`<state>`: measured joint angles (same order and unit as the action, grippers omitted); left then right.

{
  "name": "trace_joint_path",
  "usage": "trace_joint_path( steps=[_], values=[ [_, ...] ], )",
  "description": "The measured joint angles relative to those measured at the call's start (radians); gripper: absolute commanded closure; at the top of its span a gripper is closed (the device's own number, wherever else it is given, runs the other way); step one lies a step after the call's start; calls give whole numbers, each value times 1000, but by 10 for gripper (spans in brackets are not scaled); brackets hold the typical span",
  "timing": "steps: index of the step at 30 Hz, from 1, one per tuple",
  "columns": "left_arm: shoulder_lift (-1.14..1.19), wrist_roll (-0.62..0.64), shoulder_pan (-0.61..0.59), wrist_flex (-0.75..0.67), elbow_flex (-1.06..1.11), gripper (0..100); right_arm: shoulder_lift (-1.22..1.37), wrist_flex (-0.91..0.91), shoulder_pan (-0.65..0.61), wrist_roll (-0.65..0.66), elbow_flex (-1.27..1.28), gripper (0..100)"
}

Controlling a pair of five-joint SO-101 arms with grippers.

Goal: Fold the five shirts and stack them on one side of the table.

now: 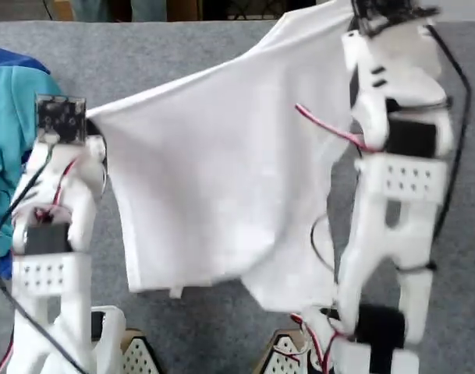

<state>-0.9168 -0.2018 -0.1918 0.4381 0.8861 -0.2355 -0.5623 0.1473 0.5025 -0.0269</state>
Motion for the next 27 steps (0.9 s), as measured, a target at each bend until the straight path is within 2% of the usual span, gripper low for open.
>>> trace_joint_path(
  steps=[2,4,10,15,20,27],
  values=[
    [114,0,0,-84,-58,971,74,37,0,0,-18,985],
    [244,0,0,-110,-146,971,158,48,-8,0,-81,985],
    [583,0,0,-129,-476,971,408,54,-63,-15,-400,985],
    [789,0,-2,-129,-660,971,657,31,-100,-14,-658,985],
    [951,-2,-2,-118,-761,971,891,-95,-101,-18,-930,985],
    [1028,-63,-2,29,-835,971,1094,-394,-101,-18,-1293,985]
  ],
)
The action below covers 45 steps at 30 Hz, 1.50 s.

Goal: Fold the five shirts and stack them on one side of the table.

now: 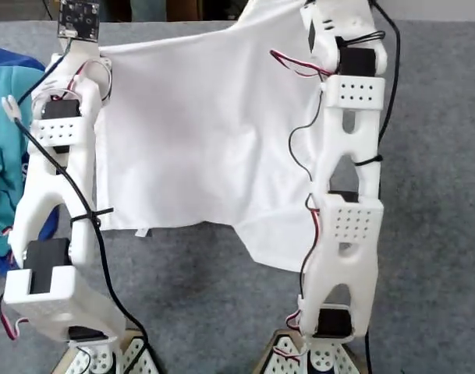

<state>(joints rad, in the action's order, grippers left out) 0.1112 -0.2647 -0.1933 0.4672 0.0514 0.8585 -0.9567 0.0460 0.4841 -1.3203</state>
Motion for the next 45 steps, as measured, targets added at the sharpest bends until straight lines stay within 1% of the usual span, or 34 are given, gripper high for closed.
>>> trace_joint_path(
  steps=[3,7,10,15,19,21,23,25,27,30,33,39,45],
  values=[
    [0,-9,0,64,-2,971,37,-160,0,5,-138,985],
    [0,-9,0,190,-2,971,69,-396,-9,61,-279,985],
    [0,-9,-2,308,-2,971,69,-563,-18,126,-302,985],
    [0,-9,-2,486,-2,972,71,-755,-25,183,-310,985],
    [-5,-9,9,535,31,972,49,-802,-25,184,-310,985],
    [-31,-15,28,539,95,972,17,-806,-25,184,-310,985],
    [-84,-48,43,540,172,972,-28,-807,-29,184,-287,985],
    [-149,-72,44,528,250,972,-84,-810,-41,184,-219,985],
    [-210,-89,37,483,338,972,-155,-810,-55,198,-114,985],
    [-273,-112,8,411,463,972,-292,-810,-87,227,86,985],
    [-301,-135,-6,396,545,972,-427,-792,-91,239,324,985],
    [-307,-192,17,391,626,972,-615,-624,-48,242,778,985],
    [-307,-229,26,391,634,972,-835,-485,-21,267,1191,985]
  ],
)
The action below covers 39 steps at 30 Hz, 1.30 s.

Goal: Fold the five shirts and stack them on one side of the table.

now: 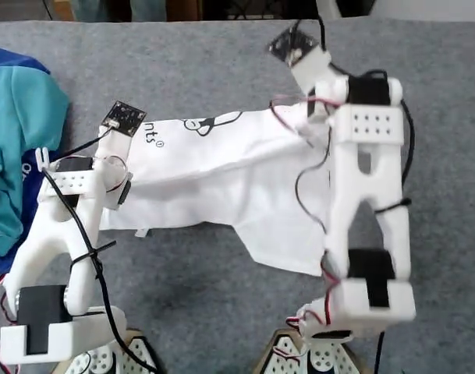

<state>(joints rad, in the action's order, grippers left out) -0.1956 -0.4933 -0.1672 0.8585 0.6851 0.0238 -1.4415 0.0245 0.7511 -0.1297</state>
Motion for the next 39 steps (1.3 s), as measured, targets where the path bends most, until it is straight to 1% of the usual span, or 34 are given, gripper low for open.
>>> trace_joint_path(
  steps=[5,8,10,12,14,18,26,34,39],
  values=[
    [0,-6,-21,23,21,972,-215,152,5,2,354,985],
    [-2,-77,-5,89,37,972,-302,233,37,-6,537,985],
    [-3,-103,-6,114,35,972,-348,256,51,-11,628,985],
    [-3,-110,-32,117,35,972,-391,267,66,-11,695,985],
    [-6,-114,-60,123,35,972,-433,272,66,-11,763,985],
    [-6,-163,-86,126,38,972,-520,288,64,-12,888,985],
    [-6,-178,-86,170,41,972,-638,347,71,-12,1086,985],
    [-6,-229,-84,169,91,972,-644,354,163,-2,1109,985],
    [-37,-233,-89,172,91,972,-646,354,166,5,1138,985]
  ],
)
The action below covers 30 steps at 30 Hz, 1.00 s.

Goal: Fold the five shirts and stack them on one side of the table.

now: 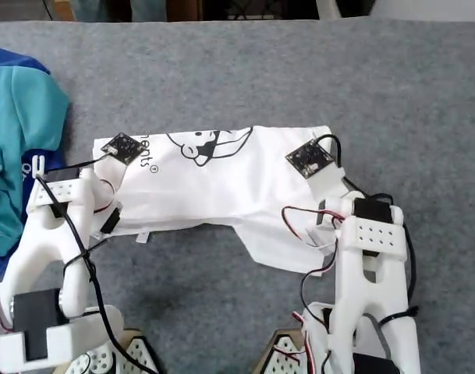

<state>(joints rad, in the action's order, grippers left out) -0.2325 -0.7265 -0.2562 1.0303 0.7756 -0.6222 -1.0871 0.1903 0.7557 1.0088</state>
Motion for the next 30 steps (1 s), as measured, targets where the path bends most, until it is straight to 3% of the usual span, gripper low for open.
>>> trace_joint_path(
  steps=[8,11,15,20,23,26,30],
  values=[
    [-26,0,-2,0,3,970,0,0,0,12,2,985],
    [-26,0,-11,0,3,909,0,0,0,38,2,980],
    [-26,0,-41,15,3,791,0,-23,0,89,5,864],
    [-32,2,-112,100,-26,835,-6,-80,0,135,5,721],
    [-32,2,-163,150,-92,966,-8,-106,0,146,-5,769],
    [-32,5,-183,216,-186,959,-8,-124,0,135,-69,979],
    [-32,146,-143,258,-305,970,-8,-124,-46,31,-178,974]
  ],
)
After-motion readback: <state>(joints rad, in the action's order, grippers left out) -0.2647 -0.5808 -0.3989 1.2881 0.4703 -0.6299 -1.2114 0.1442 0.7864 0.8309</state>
